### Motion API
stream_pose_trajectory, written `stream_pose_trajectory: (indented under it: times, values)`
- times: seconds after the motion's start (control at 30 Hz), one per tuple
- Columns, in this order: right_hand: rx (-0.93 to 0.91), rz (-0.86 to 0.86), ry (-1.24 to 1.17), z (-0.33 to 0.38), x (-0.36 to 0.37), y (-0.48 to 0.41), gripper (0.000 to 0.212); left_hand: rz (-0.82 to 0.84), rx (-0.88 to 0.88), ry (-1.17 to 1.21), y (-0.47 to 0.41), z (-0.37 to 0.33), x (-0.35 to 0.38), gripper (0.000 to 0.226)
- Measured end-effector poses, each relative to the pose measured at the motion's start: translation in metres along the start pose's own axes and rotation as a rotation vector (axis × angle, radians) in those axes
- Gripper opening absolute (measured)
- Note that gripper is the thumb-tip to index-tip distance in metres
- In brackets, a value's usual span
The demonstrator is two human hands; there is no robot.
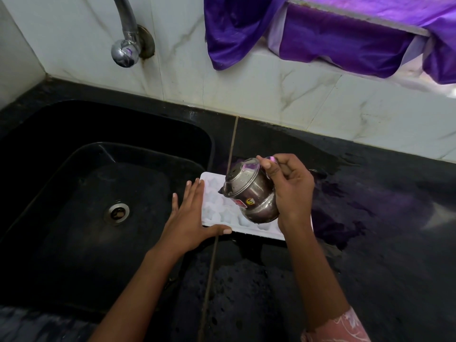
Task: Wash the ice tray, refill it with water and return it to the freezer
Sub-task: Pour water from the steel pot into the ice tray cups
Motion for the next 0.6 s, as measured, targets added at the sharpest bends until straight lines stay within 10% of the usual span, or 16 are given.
stream_pose_trajectory:
  times: [0.6]
  values:
    - [0.039,-0.040,-0.096,-0.0014,-0.0006,0.0015,0.011,-0.009,0.002,0.028,-0.0005,0.0001,0.0007,0.134]
Point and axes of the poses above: each hand's wrist, its own y-axis away from the middle knuckle, its own x-axis out of the palm, z = x × y, the point moved 1 cm from there along -y, towards the middle knuckle, and after that the axes turned 7 degrees about -x, right-handed, at the moved point
